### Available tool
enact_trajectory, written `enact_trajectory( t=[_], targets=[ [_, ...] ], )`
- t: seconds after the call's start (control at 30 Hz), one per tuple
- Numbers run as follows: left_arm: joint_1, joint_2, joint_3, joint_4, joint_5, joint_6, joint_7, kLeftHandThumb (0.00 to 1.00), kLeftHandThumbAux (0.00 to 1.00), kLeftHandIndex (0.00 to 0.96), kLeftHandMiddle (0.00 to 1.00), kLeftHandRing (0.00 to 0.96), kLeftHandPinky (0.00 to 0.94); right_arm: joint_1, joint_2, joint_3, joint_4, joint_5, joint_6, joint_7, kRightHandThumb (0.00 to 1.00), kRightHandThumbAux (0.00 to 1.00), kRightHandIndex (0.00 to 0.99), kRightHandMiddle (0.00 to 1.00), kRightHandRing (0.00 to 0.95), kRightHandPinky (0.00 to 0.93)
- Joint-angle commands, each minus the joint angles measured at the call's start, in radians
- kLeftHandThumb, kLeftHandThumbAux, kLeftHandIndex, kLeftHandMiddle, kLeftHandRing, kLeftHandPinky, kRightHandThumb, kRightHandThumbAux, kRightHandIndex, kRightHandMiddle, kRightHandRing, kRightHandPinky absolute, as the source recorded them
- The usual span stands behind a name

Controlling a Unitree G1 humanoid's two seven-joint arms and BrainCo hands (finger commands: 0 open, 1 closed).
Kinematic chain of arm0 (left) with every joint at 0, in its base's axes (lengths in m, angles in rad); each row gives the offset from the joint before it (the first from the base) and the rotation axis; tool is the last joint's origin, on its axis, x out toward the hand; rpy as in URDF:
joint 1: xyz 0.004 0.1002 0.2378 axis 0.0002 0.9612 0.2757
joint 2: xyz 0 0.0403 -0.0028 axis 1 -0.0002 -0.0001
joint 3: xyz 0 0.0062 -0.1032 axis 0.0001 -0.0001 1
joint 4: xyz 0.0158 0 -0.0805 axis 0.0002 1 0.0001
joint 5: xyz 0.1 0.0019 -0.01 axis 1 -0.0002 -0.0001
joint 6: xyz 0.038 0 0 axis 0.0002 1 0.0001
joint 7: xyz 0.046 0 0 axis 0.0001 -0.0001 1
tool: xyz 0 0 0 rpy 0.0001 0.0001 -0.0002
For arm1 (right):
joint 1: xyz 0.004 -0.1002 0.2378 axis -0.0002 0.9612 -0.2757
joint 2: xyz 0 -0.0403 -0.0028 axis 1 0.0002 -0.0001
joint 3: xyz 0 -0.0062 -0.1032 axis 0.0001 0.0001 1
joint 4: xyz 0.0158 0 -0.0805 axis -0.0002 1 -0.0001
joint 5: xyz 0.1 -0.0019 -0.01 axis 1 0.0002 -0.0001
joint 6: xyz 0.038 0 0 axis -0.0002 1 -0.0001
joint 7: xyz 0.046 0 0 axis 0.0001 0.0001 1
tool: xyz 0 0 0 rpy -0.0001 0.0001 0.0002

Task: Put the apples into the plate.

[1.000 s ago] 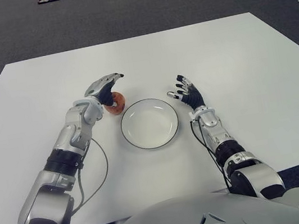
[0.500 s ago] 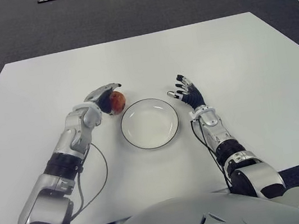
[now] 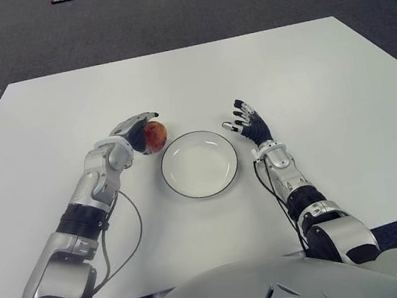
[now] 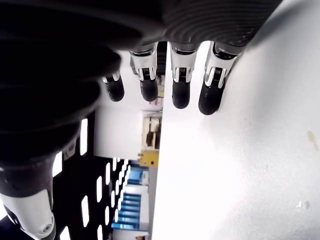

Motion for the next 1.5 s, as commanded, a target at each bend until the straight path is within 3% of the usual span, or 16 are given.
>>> enact_trajectory(
  t=[0.03,0.87,1.5],
  targets=[
    [0.004,-0.002,-0.008,0.019,-0.016,0.005,-0.036,0.000,0.372,0.000,0.000,0.000,0.081,0.048,0.001,-0.001,0.050,0.006,0.048,0.013,0.063,0.685,0.000,0.065,0.089,0.140],
    [-0.021,-0.022,0.006,0.085,-0.085,0.021,-0.043,0.000,0.397,0.000,0.000,0.000,0.079,0.060,-0.011,0.002,0.035,0.003,0.051,0.019,0.100,0.691,0.000,0.062,0.100,0.163],
    [-0.078,-0.068,-0.010,0.278,-0.079,-0.114,0.087,0.000,0.394,0.000,0.000,0.000,0.091,0.061,-0.012,-0.002,0.038,0.007,0.054,0.021,0.109,0.692,0.000,0.043,0.078,0.146]
  ],
)
